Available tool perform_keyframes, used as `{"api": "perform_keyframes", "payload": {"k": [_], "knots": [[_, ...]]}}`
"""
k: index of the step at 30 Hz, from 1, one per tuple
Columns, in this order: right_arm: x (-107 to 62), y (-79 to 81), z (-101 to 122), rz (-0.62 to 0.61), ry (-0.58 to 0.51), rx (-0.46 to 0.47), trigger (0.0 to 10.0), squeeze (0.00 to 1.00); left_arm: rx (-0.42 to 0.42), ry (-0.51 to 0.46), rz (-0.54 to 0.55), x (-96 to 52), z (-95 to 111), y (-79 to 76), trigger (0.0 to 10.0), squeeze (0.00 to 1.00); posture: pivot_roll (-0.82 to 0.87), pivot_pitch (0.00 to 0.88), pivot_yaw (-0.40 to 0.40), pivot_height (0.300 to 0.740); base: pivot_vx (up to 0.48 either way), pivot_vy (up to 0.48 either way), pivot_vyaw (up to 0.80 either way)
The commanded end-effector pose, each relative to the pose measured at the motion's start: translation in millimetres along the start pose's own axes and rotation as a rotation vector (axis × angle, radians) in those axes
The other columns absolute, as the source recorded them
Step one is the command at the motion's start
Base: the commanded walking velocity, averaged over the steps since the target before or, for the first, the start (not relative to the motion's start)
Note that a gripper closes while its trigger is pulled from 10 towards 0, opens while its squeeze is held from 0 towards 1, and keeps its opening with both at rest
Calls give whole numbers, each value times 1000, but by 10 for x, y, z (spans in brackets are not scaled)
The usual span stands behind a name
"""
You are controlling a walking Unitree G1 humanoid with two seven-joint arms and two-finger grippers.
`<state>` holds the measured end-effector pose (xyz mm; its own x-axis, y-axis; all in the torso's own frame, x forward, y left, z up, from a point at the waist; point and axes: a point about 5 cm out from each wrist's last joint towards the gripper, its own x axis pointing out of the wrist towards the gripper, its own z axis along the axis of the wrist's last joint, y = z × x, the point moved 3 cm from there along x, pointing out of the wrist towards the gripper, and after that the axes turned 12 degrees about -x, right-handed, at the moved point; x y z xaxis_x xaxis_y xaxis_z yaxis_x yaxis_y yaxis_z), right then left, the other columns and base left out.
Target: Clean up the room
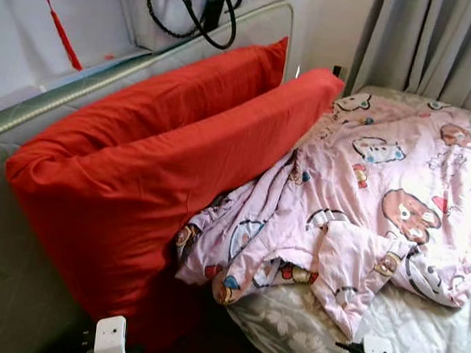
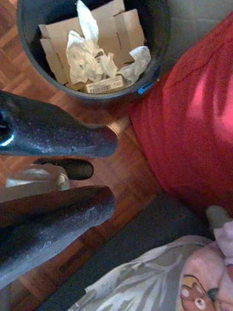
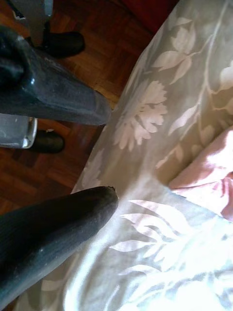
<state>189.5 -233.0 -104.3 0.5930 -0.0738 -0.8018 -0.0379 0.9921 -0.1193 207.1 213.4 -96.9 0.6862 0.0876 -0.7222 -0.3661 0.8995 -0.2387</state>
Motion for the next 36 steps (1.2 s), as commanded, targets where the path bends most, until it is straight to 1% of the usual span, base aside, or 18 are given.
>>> {"api": "perform_keyframes", "payload": {"k": [1,13,16,18,19,22,24,25,26,28,29,30,31,33,34,36], "knots": [[7,14,33,4,-11,6,10000,0,13,-4,1,-6,0,15,10000,0,27,0,60,740,307,0,0],[8,18,36,9,-12,2,10000,0,15,-14,-7,1,24,-5,10000,0,24,0,60,740,305,0,0],[7,17,34,10,-13,1,10000,0,25,-29,-15,6,56,-24,10000,0,24,0,59,740,0,0,0],[5,14,35,10,-17,1,10000,0,36,-65,-30,20,140,-61,10000,0,25,0,58,740,0,0,0],[5,14,35,10,-17,1,10000,0,36,-65,-30,20,140,-61,10000,0,25,0,58,740,0,0,0],[2,10,45,5,-34,11,10000,0,43,-119,-68,36,269,-136,10000,0,21,0,57,740,0,0,0],[-4,-2,62,-6,-60,29,10000,0,54,-176,-117,44,398,-231,10000,0,18,0,57,740,0,0,0],[-5,-4,64,-8,-64,33,10000,0,55,-185,-125,45,417,-246,10000,0,18,0,57,740,0,0,0],[-9,-10,82,-11,-83,32,10000,0,61,-228,-152,42,503,-299,10000,0,18,0,54,740,0,0,0],[-15,-20,105,-16,-108,27,10000,0,72,-276,-173,32,595,-341,10000,0,20,0,51,740,0,0,0],[-24,-38,130,-31,-140,43,10000,0,82,-343,-198,7,713,-385,10000,0,27,0,48,740,0,0,0],[-29,-44,140,-36,-155,58,10000,0,84,-372,-212,-7,765,-405,10000,0,28,0,48,740,0,0,0],[-38,-46,161,-35,-184,78,10000,0,90,-438,-242,-51,873,-444,10000,0,27,0,48,740,0,0,0],[-48,-46,180,-31,-211,85,10000,0,88,-497,-265,-104,955,-468,10000,0,22,0,47,740,0,0,0],[-57,-48,198,-29,-233,73,10000,0,91,-538,-277,-157,987,-477,10000,0,20,0,45,740,0,0,0],[-66,-57,205,-34,-247,59,10000,0,101,-559,-292,-203,966,-488,10000,0,17,0,46,740,0,0,0]]}}
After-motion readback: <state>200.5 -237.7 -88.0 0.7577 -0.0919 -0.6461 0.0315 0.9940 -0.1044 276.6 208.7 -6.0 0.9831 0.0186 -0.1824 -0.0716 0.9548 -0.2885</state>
